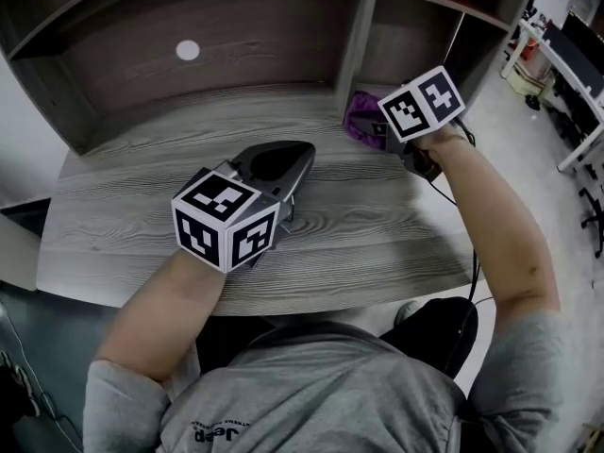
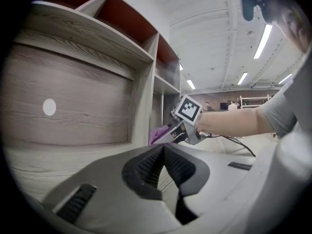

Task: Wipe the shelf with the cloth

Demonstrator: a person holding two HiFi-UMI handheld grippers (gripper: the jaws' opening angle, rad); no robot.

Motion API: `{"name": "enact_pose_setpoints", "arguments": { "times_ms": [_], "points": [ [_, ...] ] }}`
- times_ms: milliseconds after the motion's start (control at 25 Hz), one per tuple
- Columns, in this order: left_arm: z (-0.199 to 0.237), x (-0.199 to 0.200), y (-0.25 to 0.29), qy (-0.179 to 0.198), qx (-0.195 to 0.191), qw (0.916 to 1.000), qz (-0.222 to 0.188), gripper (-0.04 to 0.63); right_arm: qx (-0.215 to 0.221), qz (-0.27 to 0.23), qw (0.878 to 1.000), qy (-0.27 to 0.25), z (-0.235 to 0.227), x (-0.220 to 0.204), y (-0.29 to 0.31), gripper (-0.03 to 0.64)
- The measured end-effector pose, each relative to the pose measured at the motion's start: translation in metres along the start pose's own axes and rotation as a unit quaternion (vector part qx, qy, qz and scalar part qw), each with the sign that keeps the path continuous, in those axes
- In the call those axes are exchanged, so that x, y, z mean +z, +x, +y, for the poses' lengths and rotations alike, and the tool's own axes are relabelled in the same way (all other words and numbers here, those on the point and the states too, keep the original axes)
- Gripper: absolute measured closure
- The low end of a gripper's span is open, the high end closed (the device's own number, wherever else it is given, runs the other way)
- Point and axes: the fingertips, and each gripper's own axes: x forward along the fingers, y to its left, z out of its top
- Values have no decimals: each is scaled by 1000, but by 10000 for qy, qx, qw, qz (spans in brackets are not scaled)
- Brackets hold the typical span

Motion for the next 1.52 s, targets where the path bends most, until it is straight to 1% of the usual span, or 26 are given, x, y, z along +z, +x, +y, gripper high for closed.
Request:
{"name": "enact_pose_setpoints", "arguments": {
  "times_ms": [120,280,400,560,640,760,800,840,880,920,960,1000,1040,1080,1120,1200,1280,1320,1360,1400,1440,1520],
  "points": [
    [1,1,0,0,40,10000,-2,584,-194,249,9995,-46,-12,-9,2,545],
    [3,0,-1,-24,100,9999,-2,584,-946,673,9932,-115,-56,-25,-17,545],
    [5,-1,-2,-25,128,9999,11,584,-1518,1005,9833,10,-98,-49,-43,545],
    [4,-1,-1,-14,121,9999,13,584,-2368,1416,9608,264,-152,-86,-89,545],
    [3,-1,-1,17,107,9999,21,584,-2597,1470,9538,344,-160,-95,-100,545],
    [3,-1,-1,59,87,9999,35,584,-2909,1621,9429,11,-158,-92,-98,545],
    [3,-2,-1,56,80,9999,34,584,-2959,1641,9410,-90,-158,-90,-97,546],
    [3,-2,-1,48,71,10000,31,584,-2953,1566,9424,-123,-156,-85,-97,546],
    [2,-2,-1,41,58,10000,30,584,-2893,1356,9475,-96,-151,-77,-97,546],
    [1,-2,-1,37,40,10000,36,584,-2792,1003,9550,-44,-144,-64,-97,546],
    [0,-3,-1,37,20,10000,49,584,-2670,535,9622,-16,-134,-45,-97,546],
    [0,-4,-1,38,2,10000,66,584,-2548,-13,9670,-41,-123,-23,-98,545],
    [0,-4,-1,37,-6,10000,79,584,-2444,-612,9677,-122,-113,3,-100,545],
    [0,-4,-1,25,-4,10000,82,584,-2363,-1243,9634,-255,-103,31,-104,545],
    [1,-3,-1,2,6,10000,75,584,-2304,-1873,9540,-408,-94,59,-109,545],
    [2,-3,-2,-61,30,10000,55,584,-2264,-2992,9251,-588,-83,107,-120,545],
    [2,-2,-1,-92,46,9999,51,584,-2280,-3811,8942,-560,-80,143,-129,545],
    [2,-1,-1,-92,49,9999,52,584,-2297,-4090,8815,-538,-80,157,-130,543],
    [2,-1,-1,-88,50,9999,52,584,-2320,-4285,8715,-558,-80,170,-129,543],
    [1,-2,-1,-84,51,9999,53,584,-2347,-4405,8643,-633,-79,180,-125,543],
    [1,-2,-1,-80,50,9999,54,584,-2372,-4468,8594,-744,-77,189,-120,543],
    [0,-2,-1,-59,33,10000,55,584,-2465,-4496,8535,-929,-76,202,-112,545]
  ]
}}
